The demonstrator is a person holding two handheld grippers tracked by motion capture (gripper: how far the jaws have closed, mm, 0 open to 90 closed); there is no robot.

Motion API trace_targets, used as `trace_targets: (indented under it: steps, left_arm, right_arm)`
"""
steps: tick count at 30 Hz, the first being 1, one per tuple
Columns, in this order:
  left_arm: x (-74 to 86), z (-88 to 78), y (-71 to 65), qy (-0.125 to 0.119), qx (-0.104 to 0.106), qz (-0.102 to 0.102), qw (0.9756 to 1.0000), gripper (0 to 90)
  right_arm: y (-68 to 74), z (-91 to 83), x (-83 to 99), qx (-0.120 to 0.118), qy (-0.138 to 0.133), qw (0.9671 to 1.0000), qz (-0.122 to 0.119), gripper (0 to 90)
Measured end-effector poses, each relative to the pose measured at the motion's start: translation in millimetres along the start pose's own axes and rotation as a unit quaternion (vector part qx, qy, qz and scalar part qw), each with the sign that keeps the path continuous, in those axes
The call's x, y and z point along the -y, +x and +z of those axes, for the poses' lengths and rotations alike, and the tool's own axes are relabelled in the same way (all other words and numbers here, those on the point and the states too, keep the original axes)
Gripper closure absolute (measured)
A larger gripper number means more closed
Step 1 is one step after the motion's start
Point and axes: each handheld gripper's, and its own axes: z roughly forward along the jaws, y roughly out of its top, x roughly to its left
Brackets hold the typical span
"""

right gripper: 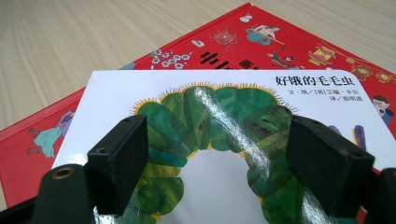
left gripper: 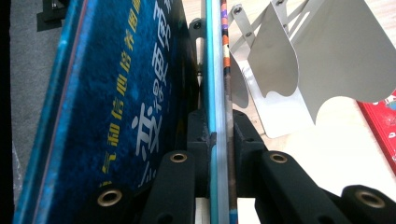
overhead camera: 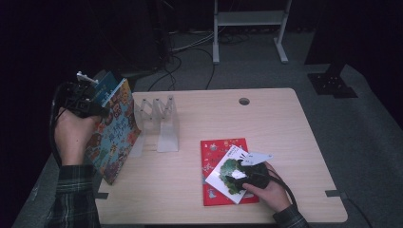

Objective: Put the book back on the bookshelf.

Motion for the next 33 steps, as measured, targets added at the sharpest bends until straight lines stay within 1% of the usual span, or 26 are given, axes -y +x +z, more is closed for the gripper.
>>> trace_targets:
  steps: [2,3,8,11,13,16,18,21,22,23,24,28,30,32,33]
  left_arm:
    - [1.7,-0.5,-0.3,0.005,-0.003,0.004,1.0000,79.9]
    - [2.6,-2.0,-0.1,0.002,-0.003,0.005,1.0000,79.3]
    - [3.5,-4.0,1.6,0.003,0.008,0.008,0.9999,79.1]
    - [2.6,-6.0,1.9,0.003,0.008,0.010,0.9999,79.1]
    - [0.7,-8.0,3.1,0.007,0.013,0.014,0.9998,79.2]
    - [-2.6,-14.5,5.4,0.009,0.011,0.015,0.9998,79.3]
    - [-3.4,-19.7,6.9,0.001,0.016,0.014,0.9998,79.3]
    - [-1.8,-31.0,8.6,-0.029,0.025,0.013,0.9992,80.3]
    - [-0.7,-34.3,8.7,-0.037,0.027,0.013,0.9989,82.1]
    - [0.1,-36.4,8.9,-0.040,0.032,0.015,0.9986,83.1]
    - [1.3,-38.3,9.0,-0.047,0.033,0.015,0.9982,84.3]
    - [7.8,-42.3,6.8,-0.062,0.042,0.017,0.9970,89.2]
    - [10.6,-42.7,2.5,-0.063,0.056,0.027,0.9961,89.9]
    - [12.5,-42.1,-1.6,-0.064,0.062,0.034,0.9954,90.0]
    - [13.3,-42.2,-3.4,-0.069,0.068,0.037,0.9946,90.0]
  right_arm:
    - [0.0,0.0,0.0,0.000,0.000,1.0000,0.000,20.2]
    - [0.0,0.0,0.0,0.000,0.000,1.0000,0.000,20.2]
    - [0.1,0.0,0.0,0.000,0.000,1.0000,0.000,20.2]
    - [0.0,0.0,0.0,0.000,0.000,1.0000,0.000,20.2]
    - [0.0,0.1,0.1,0.000,-0.001,1.0000,-0.001,20.2]
    - [0.1,0.0,0.1,0.000,0.000,1.0000,0.000,20.2]
    - [0.1,0.0,0.1,0.000,0.000,1.0000,0.000,20.2]
    - [0.1,-0.1,0.1,0.000,0.000,1.0000,0.000,20.2]
    - [0.1,-0.1,0.1,0.000,0.000,1.0000,0.000,20.2]
    - [0.1,-0.1,0.0,0.000,0.000,1.0000,0.000,20.2]
    - [0.1,-0.1,0.0,0.000,0.000,1.0000,0.000,20.2]
    - [0.2,-0.1,0.1,0.001,0.000,1.0000,0.000,20.2]
    - [0.2,-0.1,0.1,0.001,0.000,1.0000,0.000,20.2]
    - [0.2,-0.1,0.0,0.001,0.000,1.0000,0.000,20.2]
    - [0.2,-0.1,0.1,0.001,0.000,1.0000,0.000,20.2]
